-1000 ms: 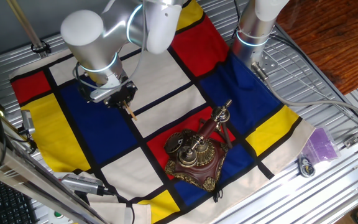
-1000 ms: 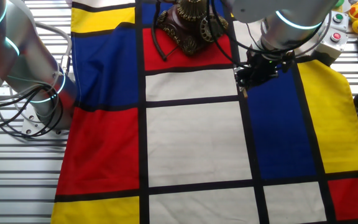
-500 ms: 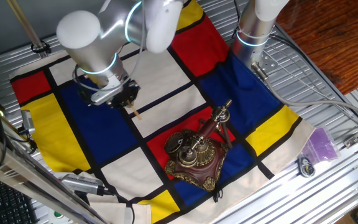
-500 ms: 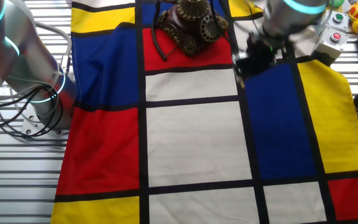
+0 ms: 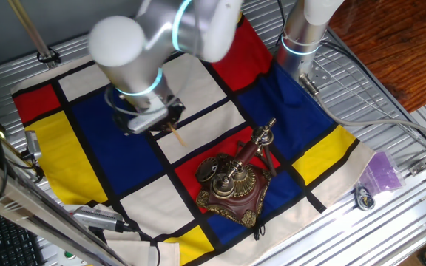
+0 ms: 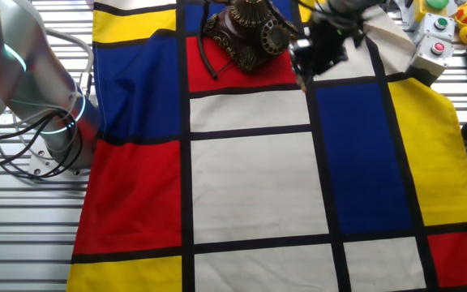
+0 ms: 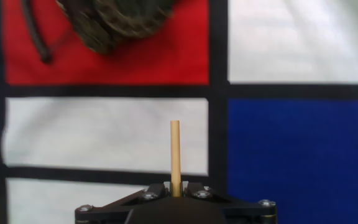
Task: Dial a number on an old rotary phone
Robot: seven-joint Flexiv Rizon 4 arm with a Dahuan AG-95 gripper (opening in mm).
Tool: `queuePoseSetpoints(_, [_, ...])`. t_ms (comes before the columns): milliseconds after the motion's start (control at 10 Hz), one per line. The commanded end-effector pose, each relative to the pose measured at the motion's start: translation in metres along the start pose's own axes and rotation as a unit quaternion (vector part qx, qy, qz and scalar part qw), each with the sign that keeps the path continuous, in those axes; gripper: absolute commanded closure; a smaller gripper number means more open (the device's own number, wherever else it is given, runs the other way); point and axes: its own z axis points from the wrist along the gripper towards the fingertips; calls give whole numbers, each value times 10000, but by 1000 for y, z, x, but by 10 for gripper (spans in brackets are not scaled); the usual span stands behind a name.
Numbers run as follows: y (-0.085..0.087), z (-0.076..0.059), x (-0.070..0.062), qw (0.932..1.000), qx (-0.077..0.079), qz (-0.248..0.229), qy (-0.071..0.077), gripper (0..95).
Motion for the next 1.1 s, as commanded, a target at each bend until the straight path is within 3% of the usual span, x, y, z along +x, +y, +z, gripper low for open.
queuePoseSetpoints(100, [4,-2,-8,10000,-2,-25,-20,950])
queuePoseSetpoints(500, [11,-1,-26,10000,33,74,-28,950])
queuePoseSetpoints(1100, [10,-1,-25,10000,45,-40,-16,950])
